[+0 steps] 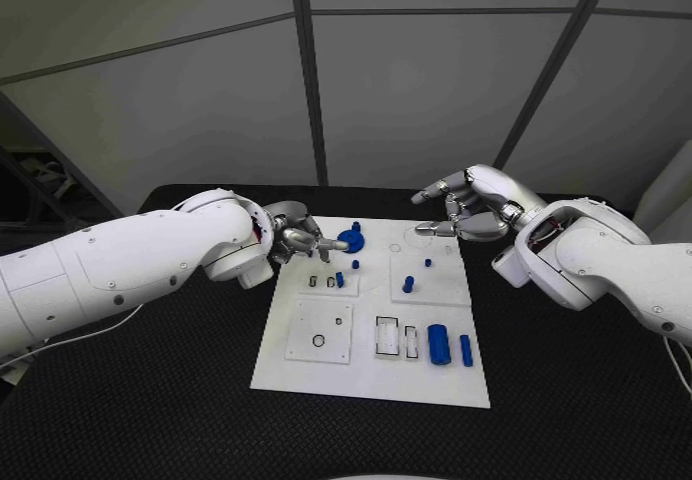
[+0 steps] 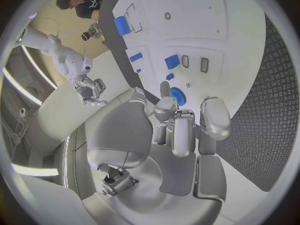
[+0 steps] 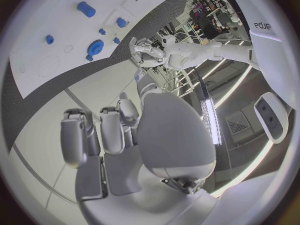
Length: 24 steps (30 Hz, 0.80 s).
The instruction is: Assemble the parts on the task board
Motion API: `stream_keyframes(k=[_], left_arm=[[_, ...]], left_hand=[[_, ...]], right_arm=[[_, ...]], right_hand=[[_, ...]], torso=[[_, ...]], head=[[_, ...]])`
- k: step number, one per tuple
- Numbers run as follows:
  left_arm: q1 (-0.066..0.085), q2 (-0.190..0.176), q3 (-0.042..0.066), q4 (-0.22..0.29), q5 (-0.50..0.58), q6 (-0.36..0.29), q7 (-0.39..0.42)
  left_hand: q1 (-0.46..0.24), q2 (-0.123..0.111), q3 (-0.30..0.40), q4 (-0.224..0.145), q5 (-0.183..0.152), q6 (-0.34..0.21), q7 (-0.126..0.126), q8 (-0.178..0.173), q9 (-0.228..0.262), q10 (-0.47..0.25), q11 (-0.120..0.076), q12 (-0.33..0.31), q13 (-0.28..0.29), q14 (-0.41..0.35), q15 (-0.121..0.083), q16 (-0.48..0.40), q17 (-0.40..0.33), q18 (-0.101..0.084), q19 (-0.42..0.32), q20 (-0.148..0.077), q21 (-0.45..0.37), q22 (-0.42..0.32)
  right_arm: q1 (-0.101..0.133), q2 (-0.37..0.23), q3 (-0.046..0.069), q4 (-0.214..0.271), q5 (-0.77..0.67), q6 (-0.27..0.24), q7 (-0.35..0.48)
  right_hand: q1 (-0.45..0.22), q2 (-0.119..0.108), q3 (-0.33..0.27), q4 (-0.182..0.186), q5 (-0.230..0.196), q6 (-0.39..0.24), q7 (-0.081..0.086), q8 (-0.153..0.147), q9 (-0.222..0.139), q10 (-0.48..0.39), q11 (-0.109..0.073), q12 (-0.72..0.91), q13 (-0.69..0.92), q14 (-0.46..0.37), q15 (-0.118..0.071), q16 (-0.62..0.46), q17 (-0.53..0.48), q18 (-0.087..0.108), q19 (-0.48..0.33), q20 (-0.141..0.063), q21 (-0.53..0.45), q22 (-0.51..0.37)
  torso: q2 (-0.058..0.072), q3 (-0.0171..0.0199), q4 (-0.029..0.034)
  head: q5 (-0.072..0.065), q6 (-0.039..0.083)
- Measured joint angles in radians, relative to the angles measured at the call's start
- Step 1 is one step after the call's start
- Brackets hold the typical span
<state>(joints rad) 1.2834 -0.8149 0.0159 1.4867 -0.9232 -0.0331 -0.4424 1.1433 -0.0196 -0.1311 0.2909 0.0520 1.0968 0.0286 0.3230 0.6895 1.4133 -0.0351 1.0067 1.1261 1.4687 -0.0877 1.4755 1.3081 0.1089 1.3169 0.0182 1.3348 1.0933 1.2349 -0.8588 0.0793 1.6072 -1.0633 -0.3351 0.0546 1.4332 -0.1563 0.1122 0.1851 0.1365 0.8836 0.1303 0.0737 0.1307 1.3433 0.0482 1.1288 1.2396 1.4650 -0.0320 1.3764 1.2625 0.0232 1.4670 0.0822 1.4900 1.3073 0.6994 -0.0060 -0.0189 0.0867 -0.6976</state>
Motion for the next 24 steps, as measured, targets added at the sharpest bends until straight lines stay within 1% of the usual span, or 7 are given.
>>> stream_keyframes(k=[3,5,7,8,10,12,24], left_arm=[[0.011,0.027,-0.016,-0.017,-0.030,0.015,-0.044],[0.016,0.039,-0.021,-0.026,-0.043,0.022,-0.064],[0.019,0.049,-0.024,-0.034,-0.055,0.029,-0.083],[0.021,0.053,-0.026,-0.037,-0.059,0.033,-0.090],[0.023,0.061,-0.028,-0.044,-0.067,0.041,-0.103],[0.023,0.067,-0.030,-0.047,-0.073,0.050,-0.113],[0.027,0.102,-0.046,-0.071,-0.090,0.091,-0.150]], left_hand=[[0.000,0.000,-0.011,0.000,0.000,-0.007,0.000,0.000,0.024,0.003,-0.003,0.001,0.015,0.000,0.000,0.000,0.000,0.000,0.000,0.000,0.004,0.006],[0.000,0.000,-0.013,-0.002,0.000,-0.007,0.000,0.000,0.034,0.003,-0.003,0.009,0.024,0.000,0.000,0.006,0.000,0.000,0.000,0.000,0.006,0.008],[0.006,0.006,-0.014,-0.003,0.000,-0.007,0.000,0.000,0.042,0.003,-0.003,0.009,0.027,0.000,0.000,0.006,0.000,0.000,0.000,0.000,0.006,0.008],[0.016,0.016,-0.014,-0.003,0.010,-0.008,0.000,0.000,0.049,0.003,-0.003,0.008,0.028,0.000,0.000,0.006,0.000,0.000,0.000,0.000,0.006,0.007],[0.031,0.031,-0.014,-0.003,0.062,-0.016,0.002,0.000,0.070,0.003,-0.003,-0.005,0.035,0.000,0.000,0.006,0.000,0.000,0.000,0.000,0.006,0.004],[0.033,0.033,-0.014,-0.003,0.080,-0.016,0.002,0.000,0.078,0.003,-0.003,-0.009,0.038,0.000,0.000,0.006,0.000,0.000,0.000,0.000,0.006,0.004],[0.036,0.036,-0.030,-0.003,0.075,-0.016,0.002,-0.004,0.103,0.004,-0.003,-0.014,0.050,0.000,0.000,0.006,0.000,0.000,0.000,0.000,0.006,0.006]], right_arm=[[0.000,0.003,0.000,-0.004,0.001,0.001,-0.005],[0.000,0.004,0.000,-0.006,0.002,0.002,-0.008],[0.000,0.005,0.000,-0.007,0.002,0.003,-0.012],[0.000,0.006,0.000,-0.008,0.002,0.003,-0.014],[0.000,0.008,0.000,-0.010,0.002,0.004,-0.017],[0.000,0.009,0.000,-0.011,0.002,0.004,-0.021],[0.000,0.014,0.000,-0.016,-0.001,0.004,-0.040]], right_hand=[[0.001,0.001,0.000,0.000,0.003,0.000,0.000,0.000,0.000,0.000,0.000,0.000,-0.001,0.000,0.000,0.000,0.000,0.000,0.000,0.000,0.000,0.000],[0.004,0.004,0.000,0.000,0.005,0.004,-0.004,0.000,0.000,0.000,0.000,0.000,-0.002,0.000,0.000,-0.001,-0.003,0.000,0.000,0.000,-0.005,0.000],[0.004,0.004,0.000,0.000,0.007,0.007,0.000,0.000,0.000,0.000,0.000,-0.006,-0.006,0.000,0.000,-0.006,-0.007,0.000,0.000,0.000,-0.007,0.000],[0.004,0.004,0.000,0.000,0.009,0.007,0.000,0.000,0.000,0.000,0.000,-0.006,-0.007,0.000,0.000,-0.006,-0.008,0.000,0.000,0.000,-0.007,0.000],[0.004,0.004,0.000,0.000,0.010,0.007,0.000,0.000,0.000,0.000,0.000,-0.006,-0.008,0.000,0.000,-0.006,-0.008,0.000,0.000,0.000,-0.007,0.000],[0.004,0.004,0.000,0.000,0.010,0.007,0.000,0.000,0.000,0.000,0.000,-0.006,-0.008,0.000,0.000,-0.006,-0.008,0.000,0.000,0.000,-0.007,0.000],[0.001,0.007,0.000,0.006,0.015,0.007,0.000,0.000,0.000,0.000,0.000,-0.011,-0.009,0.000,0.000,-0.006,-0.008,0.000,0.000,0.000,-0.007,0.000]], torso=[[0.000,0.0000,0.0000],[0.000,0.0000,0.0000],[0.000,0.0000,0.0000],[0.000,0.0000,0.0000],[0.001,0.0000,-0.0003],[0.002,0.0000,-0.0005],[0.002,0.0005,-0.0005]], head=[[0.002,0.000],[0.002,0.000],[0.002,0.001],[0.002,0.001],[0.001,0.000],[0.001,-0.001],[0.000,-0.006]])
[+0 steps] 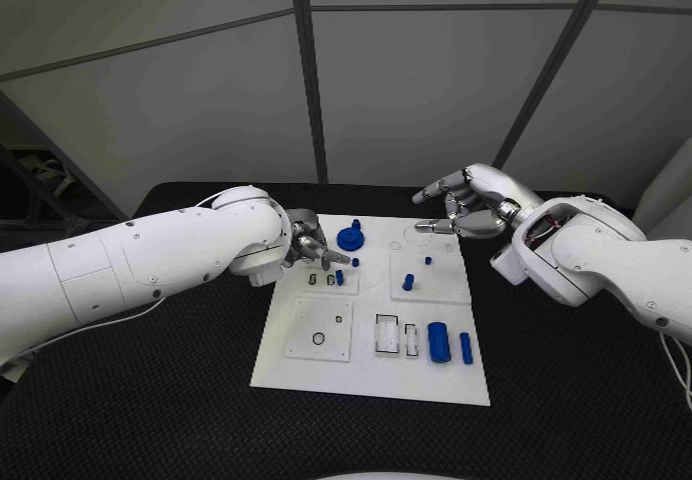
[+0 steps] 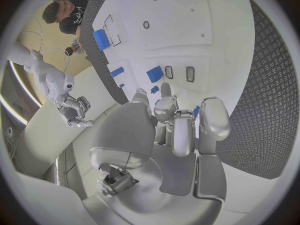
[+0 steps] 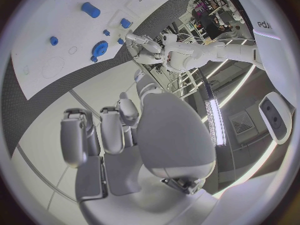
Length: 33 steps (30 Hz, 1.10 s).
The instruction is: Assemble the parts on the task board
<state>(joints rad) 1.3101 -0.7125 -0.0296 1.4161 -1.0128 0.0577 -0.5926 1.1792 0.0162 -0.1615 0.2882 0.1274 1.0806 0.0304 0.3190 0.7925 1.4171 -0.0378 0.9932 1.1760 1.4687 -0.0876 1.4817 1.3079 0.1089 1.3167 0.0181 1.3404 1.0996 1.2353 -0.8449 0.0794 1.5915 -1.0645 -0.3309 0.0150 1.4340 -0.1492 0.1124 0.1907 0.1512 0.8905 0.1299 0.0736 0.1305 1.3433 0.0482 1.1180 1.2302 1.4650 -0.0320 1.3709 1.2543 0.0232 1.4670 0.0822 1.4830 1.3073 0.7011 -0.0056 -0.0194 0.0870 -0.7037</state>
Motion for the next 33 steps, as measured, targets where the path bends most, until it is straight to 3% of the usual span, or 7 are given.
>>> stream_keyframes(k=[9,33], left_arm=[[0.000,0.023,-0.011,-0.009,-0.003,0.021,-0.010],[0.001,0.047,-0.015,-0.030,-0.006,0.052,-0.013]], left_hand=[[0.000,0.000,-0.003,0.003,0.000,0.000,0.000,-0.004,0.007,0.002,0.002,0.000,0.003,0.000,0.000,0.000,0.000,0.000,0.000,0.000,0.000,0.002],[0.053,0.034,-0.008,-0.003,0.012,0.000,0.000,-0.024,0.053,0.006,-0.001,-0.022,0.028,0.000,0.000,0.000,0.000,0.000,-0.004,0.004,0.000,0.003]], right_arm=[[0.000,0.004,0.000,-0.003,-0.001,0.001,-0.009],[0.000,0.008,0.000,-0.006,-0.003,0.008,-0.022]], right_hand=[[-0.001,0.001,0.000,0.000,0.000,0.000,0.000,0.000,0.000,0.000,0.000,0.000,0.000,0.000,0.000,0.000,-0.001,0.000,0.000,0.000,0.000,0.000],[-0.001,0.001,0.000,0.000,0.009,0.004,-0.004,0.000,0.000,0.000,0.000,0.000,0.000,0.000,0.000,-0.004,-0.001,0.000,0.000,0.000,-0.004,0.000]], torso=[[-0.001,-0.0001,0.0000],[-0.001,-0.0005,0.0011]], head=[[0.001,0.000],[-0.007,0.004]])
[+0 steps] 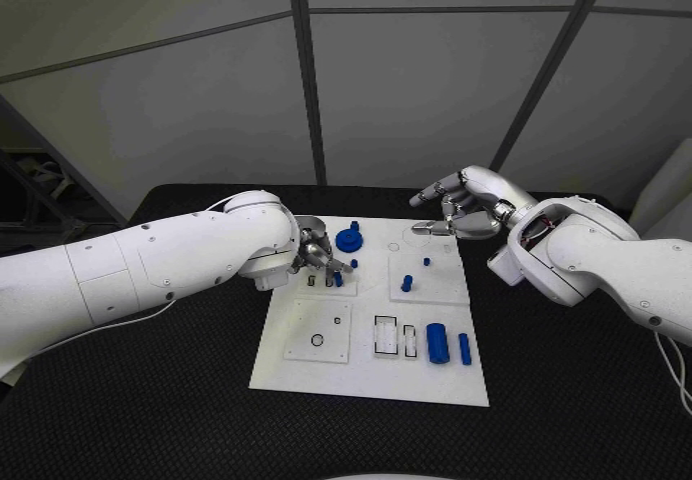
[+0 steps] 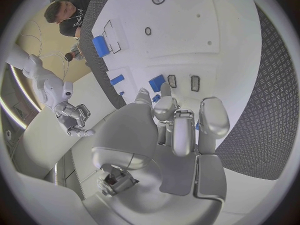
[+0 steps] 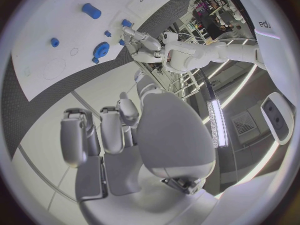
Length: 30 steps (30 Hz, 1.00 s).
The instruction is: Assemble the parts on the task board
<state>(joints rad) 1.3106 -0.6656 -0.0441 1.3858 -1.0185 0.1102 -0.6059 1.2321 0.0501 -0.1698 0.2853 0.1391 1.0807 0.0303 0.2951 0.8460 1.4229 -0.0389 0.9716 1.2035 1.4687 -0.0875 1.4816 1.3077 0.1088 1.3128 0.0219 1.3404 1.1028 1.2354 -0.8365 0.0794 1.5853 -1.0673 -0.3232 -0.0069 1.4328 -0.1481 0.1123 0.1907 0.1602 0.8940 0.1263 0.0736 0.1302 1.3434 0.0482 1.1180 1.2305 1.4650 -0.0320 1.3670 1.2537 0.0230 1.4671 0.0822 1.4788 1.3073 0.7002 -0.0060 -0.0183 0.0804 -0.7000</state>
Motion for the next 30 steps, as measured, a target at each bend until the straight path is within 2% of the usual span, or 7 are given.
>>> stream_keyframes(k=[2,10,17,21,26,30], left_arm=[[0.000,0.002,-0.001,-0.003,0.000,0.004,-0.001],[0.000,0.006,-0.002,-0.009,0.000,0.019,-0.004],[0.000,0.007,-0.003,-0.009,0.000,0.029,-0.005],[0.000,0.007,-0.003,-0.009,0.000,0.035,-0.005],[0.001,0.007,-0.003,-0.008,0.000,0.037,-0.002],[0.002,0.009,-0.002,-0.007,0.001,0.036,0.002]], left_hand=[[0.005,-0.005,0.000,0.000,0.000,0.000,0.000,0.000,0.003,0.000,0.000,0.000,0.002,0.000,0.000,0.000,0.000,0.000,0.000,0.000,0.000,0.000],[0.015,0.004,0.000,-0.006,0.000,0.000,0.000,-0.004,0.011,0.004,0.004,0.000,0.007,0.000,0.000,0.000,0.000,0.000,-0.004,-0.004,0.000,0.001],[0.028,0.002,0.000,-0.011,0.004,0.000,0.000,-0.008,0.020,0.003,0.004,-0.006,0.010,0.000,0.000,0.000,0.000,0.000,-0.007,0.000,0.000,0.001],[0.054,0.017,0.006,-0.021,0.014,0.000,0.000,-0.013,0.030,0.007,0.000,-0.012,0.016,0.000,0.000,0.000,0.000,0.000,-0.007,0.000,0.000,0.001],[0.098,0.023,0.017,-0.044,0.081,0.000,0.000,-0.027,0.044,0.007,0.000,-0.026,0.022,-0.003,-0.003,0.000,0.000,0.000,-0.009,-0.002,0.000,0.002],[0.144,0.040,0.038,-0.074,0.132,-0.005,-0.005,-0.042,0.051,0.011,-0.003,-0.040,0.025,-0.004,-0.003,0.006,0.000,0.000,-0.011,-0.004,0.000,0.004]], right_arm=[[0.000,0.000,0.000,0.000,0.000,0.001,-0.001],[0.000,0.004,0.000,-0.003,0.000,0.004,-0.003],[0.000,0.005,0.000,-0.004,0.000,0.005,-0.004],[0.000,0.007,0.000,-0.005,0.000,0.006,-0.004],[0.000,0.008,0.000,-0.007,0.000,0.006,-0.004],[0.000,0.009,0.000,-0.008,0.000,0.006,-0.004]], right_hand=[[0.000,0.000,0.000,0.000,0.002,0.000,0.000,0.000,0.000,0.000,0.000,0.000,0.000,0.000,0.000,0.000,0.000,0.000,0.000,0.000,0.000,0.000],[-0.004,0.004,0.000,0.000,0.002,0.003,0.003,0.000,0.000,0.000,0.000,0.000,0.000,0.000,0.000,0.000,0.000,0.000,0.000,0.000,0.000,0.000],[-0.004,0.004,0.000,0.000,0.002,0.003,0.003,0.000,0.000,0.000,0.000,0.000,0.000,0.000,0.000,0.000,0.000,0.000,0.000,0.000,0.000,0.000],[0.000,0.008,0.000,0.000,0.002,0.007,0.000,0.000,0.000,0.000,0.000,0.000,0.000,0.000,0.000,-0.003,-0.005,0.000,0.000,0.000,0.000,0.000],[0.000,0.008,0.000,0.000,0.002,0.007,0.000,0.000,0.000,0.000,0.000,0.000,0.000,0.000,0.000,-0.005,-0.005,0.000,0.000,0.000,0.000,0.000],[0.000,0.008,0.000,0.000,0.002,0.007,0.000,0.000,0.000,0.000,0.000,0.000,0.000,0.000,0.000,-0.005,-0.005,0.000,0.000,0.000,-0.001,0.000]], torso=[[0.000,0.0000,-0.0003],[0.000,-0.0001,-0.0004],[0.000,-0.0001,-0.0004],[0.000,-0.0001,-0.0004],[0.000,-0.0005,-0.0004],[-0.001,-0.0006,-0.0001]], head=[[0.000,-0.001],[0.001,-0.004],[-0.001,-0.007],[0.000,-0.009],[0.001,-0.012],[0.001,-0.013]])
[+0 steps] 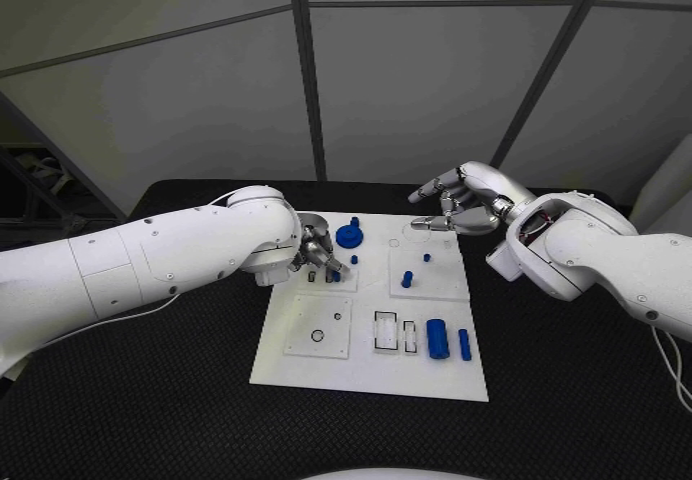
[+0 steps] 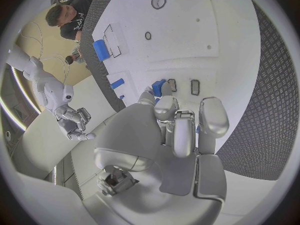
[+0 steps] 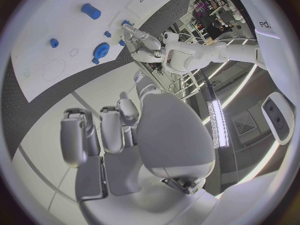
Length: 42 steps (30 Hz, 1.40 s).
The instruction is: Assemble the parts on the task board
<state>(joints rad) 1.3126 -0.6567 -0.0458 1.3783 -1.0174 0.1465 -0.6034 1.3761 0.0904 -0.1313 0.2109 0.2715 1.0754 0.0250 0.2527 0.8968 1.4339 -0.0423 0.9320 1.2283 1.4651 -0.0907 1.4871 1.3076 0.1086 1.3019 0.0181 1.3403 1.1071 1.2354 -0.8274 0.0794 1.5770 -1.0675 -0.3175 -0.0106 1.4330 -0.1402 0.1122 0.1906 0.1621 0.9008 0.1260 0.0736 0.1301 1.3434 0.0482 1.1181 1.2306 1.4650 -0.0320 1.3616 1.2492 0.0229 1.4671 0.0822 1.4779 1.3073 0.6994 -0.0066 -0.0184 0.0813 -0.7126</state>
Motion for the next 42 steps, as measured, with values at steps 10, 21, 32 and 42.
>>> stream_keyframes(k=[10,21,32,42], left_arm=[[-0.001,-0.004,-0.001,0.006,0.033,-0.008,0.015],[-0.002,-0.046,-0.001,0.044,0.074,-0.031,0.025],[-0.006,-0.093,-0.001,0.102,0.046,-0.096,0.052],[-0.017,-0.097,-0.001,0.109,-0.006,-0.130,0.062]], left_hand=[[0.082,0.005,0.037,-0.011,0.223,-0.017,0.006,-0.044,0.014,-0.002,0.006,-0.063,-0.008,0.002,-0.002,0.000,0.000,0.000,-0.003,-0.004,-0.006,0.004],[0.015,-0.077,0.206,0.036,0.191,-0.004,0.015,-0.074,0.069,0.009,0.013,-0.120,-0.001,0.002,-0.001,0.000,0.000,0.000,-0.009,0.002,-0.006,0.012],[-0.079,-0.119,0.340,-0.019,0.200,0.015,0.011,-0.082,0.101,0.022,0.010,-0.160,-0.011,0.002,-0.001,0.000,0.000,0.000,-0.009,0.002,-0.006,0.027],[-0.099,-0.131,0.364,-0.033,0.207,0.022,0.011,-0.086,0.112,0.027,0.005,-0.160,-0.005,0.002,0.002,0.006,0.000,0.000,-0.001,0.002,-0.006,0.036]], right_arm=[[0.000,0.000,0.000,-0.002,0.000,0.001,0.000],[0.000,-0.001,0.000,-0.012,0.000,0.003,-0.001],[0.000,0.001,0.000,-0.016,0.000,-0.004,-0.008],[0.000,0.002,0.000,-0.017,-0.002,-0.012,-0.023]], right_hand=[[0.000,0.000,0.000,0.000,0.000,0.000,0.000,0.000,0.000,0.000,0.000,0.000,0.000,0.000,0.000,0.000,0.000,0.000,0.000,0.000,-0.003,0.000],[-0.009,0.009,-0.005,0.011,-0.008,0.007,0.000,0.000,0.000,0.004,-0.004,0.005,0.002,0.000,0.000,-0.004,-0.004,0.000,0.000,0.000,-0.008,0.000],[-0.028,0.009,-0.014,0.028,-0.014,0.010,-0.004,0.000,0.000,0.007,-0.007,0.017,0.008,0.000,0.000,-0.005,-0.003,0.000,0.000,0.000,-0.012,0.000],[-0.028,0.009,-0.011,0.030,-0.014,0.013,-0.001,0.000,0.000,0.011,-0.011,0.017,0.009,0.000,0.000,-0.005,-0.003,0.000,0.000,0.000,-0.012,0.000]], torso=[[-0.001,-0.0003,0.0006],[-0.003,-0.0011,0.0036],[-0.005,-0.0014,0.0074],[-0.005,-0.0005,0.0077]], head=[[0.002,-0.006],[0.000,-0.002],[0.000,-0.008],[0.010,-0.012]])
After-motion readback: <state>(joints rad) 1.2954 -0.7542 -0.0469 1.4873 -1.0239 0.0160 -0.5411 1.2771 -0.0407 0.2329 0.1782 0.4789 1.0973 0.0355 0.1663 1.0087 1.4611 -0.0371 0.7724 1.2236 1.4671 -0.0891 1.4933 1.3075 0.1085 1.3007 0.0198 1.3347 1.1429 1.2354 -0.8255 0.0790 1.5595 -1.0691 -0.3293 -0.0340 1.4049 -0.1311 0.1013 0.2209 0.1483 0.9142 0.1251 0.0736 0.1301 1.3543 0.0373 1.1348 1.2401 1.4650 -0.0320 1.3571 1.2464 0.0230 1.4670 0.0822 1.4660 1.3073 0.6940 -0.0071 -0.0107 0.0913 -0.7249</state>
